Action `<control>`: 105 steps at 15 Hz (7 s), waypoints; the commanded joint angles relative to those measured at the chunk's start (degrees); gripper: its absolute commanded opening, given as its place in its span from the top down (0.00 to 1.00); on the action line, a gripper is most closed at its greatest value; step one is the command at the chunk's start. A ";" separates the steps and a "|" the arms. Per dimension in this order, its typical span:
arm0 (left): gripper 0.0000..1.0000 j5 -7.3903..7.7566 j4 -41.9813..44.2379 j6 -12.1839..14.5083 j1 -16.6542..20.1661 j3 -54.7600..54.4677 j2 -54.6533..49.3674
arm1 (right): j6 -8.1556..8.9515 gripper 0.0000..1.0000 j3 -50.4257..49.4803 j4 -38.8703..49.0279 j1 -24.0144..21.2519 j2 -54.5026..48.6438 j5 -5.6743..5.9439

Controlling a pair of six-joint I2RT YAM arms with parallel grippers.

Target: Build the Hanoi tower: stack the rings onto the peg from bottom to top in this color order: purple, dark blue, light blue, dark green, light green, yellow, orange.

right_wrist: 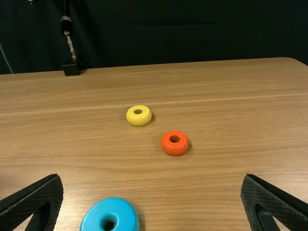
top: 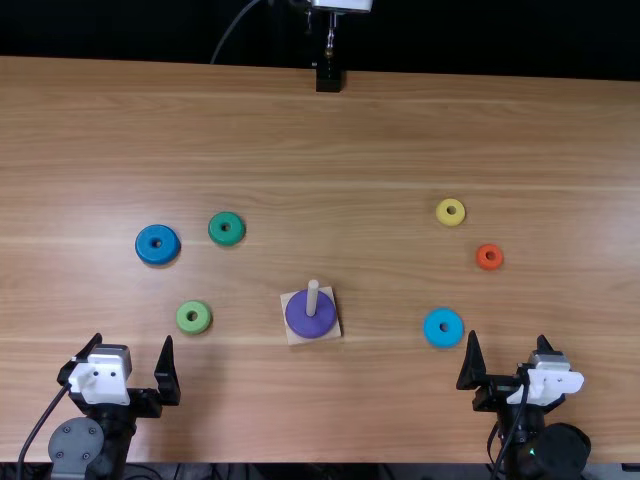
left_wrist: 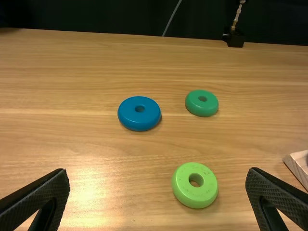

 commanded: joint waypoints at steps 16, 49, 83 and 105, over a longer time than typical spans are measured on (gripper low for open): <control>0.00 0.17 2.13 0.80 4.17 37.59 23.77 | -0.05 0.00 -3.52 -4.21 -0.76 -0.73 -0.29; 0.00 5.55 -20.44 15.67 2.50 73.89 115.52 | -0.05 0.00 -3.52 -4.21 -0.76 -0.73 -0.29; 1.00 1.22 -62.31 -4.26 -31.16 109.75 103.40 | -0.05 0.00 -3.52 -4.21 -0.76 -0.73 -0.29; 1.00 1.22 -59.46 -7.85 -36.00 104.48 106.03 | -0.05 0.00 -3.52 -4.21 -0.76 -0.73 -0.29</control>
